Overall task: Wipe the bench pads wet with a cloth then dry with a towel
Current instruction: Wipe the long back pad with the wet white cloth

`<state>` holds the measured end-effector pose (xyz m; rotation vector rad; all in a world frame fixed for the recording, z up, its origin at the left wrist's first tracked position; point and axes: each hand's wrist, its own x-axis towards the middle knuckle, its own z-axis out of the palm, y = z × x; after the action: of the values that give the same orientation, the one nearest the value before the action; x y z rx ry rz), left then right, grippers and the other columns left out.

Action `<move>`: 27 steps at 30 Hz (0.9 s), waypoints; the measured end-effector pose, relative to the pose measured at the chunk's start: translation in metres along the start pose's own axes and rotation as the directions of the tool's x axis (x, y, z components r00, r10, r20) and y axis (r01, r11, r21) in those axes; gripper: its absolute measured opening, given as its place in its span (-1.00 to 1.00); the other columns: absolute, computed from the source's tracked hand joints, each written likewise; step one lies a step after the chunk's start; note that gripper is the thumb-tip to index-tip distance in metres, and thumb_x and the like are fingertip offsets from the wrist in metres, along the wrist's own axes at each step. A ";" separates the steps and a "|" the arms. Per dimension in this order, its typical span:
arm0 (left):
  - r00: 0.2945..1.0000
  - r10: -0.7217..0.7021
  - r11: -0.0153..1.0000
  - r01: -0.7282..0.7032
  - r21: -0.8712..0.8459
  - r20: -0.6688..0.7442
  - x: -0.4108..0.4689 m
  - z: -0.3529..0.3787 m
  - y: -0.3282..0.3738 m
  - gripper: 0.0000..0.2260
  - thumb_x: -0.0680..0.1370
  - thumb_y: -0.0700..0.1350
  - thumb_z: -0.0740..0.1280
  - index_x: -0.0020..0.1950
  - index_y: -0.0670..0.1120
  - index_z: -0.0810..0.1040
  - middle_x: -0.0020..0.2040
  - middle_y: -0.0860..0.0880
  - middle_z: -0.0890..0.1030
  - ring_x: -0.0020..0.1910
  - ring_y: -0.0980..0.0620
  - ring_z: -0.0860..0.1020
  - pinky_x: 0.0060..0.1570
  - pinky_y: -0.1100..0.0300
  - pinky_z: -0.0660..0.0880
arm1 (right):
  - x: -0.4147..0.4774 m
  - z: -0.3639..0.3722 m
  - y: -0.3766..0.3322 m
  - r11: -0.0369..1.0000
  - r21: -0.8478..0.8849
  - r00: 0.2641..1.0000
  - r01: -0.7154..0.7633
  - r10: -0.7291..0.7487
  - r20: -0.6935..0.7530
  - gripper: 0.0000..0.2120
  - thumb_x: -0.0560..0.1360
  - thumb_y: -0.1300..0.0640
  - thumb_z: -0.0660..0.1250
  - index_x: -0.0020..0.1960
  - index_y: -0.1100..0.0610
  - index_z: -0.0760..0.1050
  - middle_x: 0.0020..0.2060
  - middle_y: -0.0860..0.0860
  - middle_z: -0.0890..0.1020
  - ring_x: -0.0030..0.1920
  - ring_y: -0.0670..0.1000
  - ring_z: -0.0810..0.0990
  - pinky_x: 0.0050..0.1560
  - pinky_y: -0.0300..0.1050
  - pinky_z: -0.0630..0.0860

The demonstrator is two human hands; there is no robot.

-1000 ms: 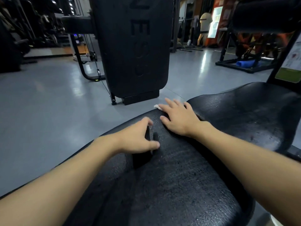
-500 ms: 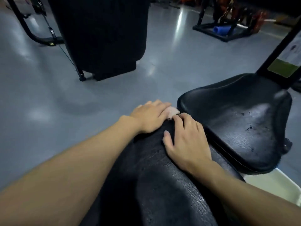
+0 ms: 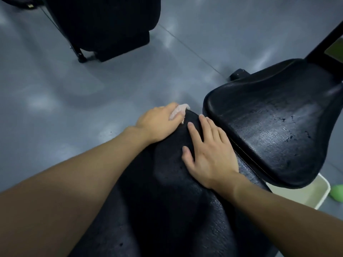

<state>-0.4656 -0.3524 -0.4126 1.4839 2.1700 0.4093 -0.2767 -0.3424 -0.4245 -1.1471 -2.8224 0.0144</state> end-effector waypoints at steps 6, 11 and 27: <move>0.996 -0.086 0.996 0.086 -0.011 0.017 -0.025 0.001 -0.026 -0.65 0.63 0.25 -0.05 0.36 0.21 0.28 0.18 -0.02 0.56 0.15 -0.14 0.51 0.15 -0.09 0.44 | 0.000 0.000 -0.003 1.000 -0.022 1.000 0.014 -0.014 0.000 -0.36 0.56 -0.14 0.05 0.51 0.21 0.33 0.51 0.31 0.28 0.53 0.27 0.24 0.47 0.23 0.24; 0.999 -0.017 1.000 0.017 -0.022 0.032 -0.007 0.003 -0.004 -0.64 0.66 0.17 -0.10 0.41 0.22 0.28 0.30 -0.02 0.47 0.28 -0.12 0.46 0.24 -0.06 0.37 | 0.002 0.000 -0.002 0.999 -0.039 1.000 0.031 -0.031 -0.002 -0.34 0.56 -0.14 0.02 0.55 0.19 0.27 0.55 0.26 0.22 0.56 0.23 0.17 0.50 0.20 0.19; 1.000 -0.010 1.000 0.010 -0.003 0.025 -0.018 0.007 -0.018 -0.56 0.65 0.21 -0.10 0.53 0.21 0.12 0.34 -0.02 0.42 0.33 -0.13 0.42 0.31 -0.15 0.34 | 0.004 -0.001 -0.002 0.989 -0.113 0.995 0.092 -0.086 0.055 -0.26 0.55 -0.35 -0.07 0.61 0.04 0.14 0.58 0.28 0.10 0.60 0.21 0.03 0.55 0.25 -0.01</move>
<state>-0.4703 -0.3759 -0.4238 1.4686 2.1553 0.3887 -0.2812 -0.3414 -0.4233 -1.0542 -2.9502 -0.1298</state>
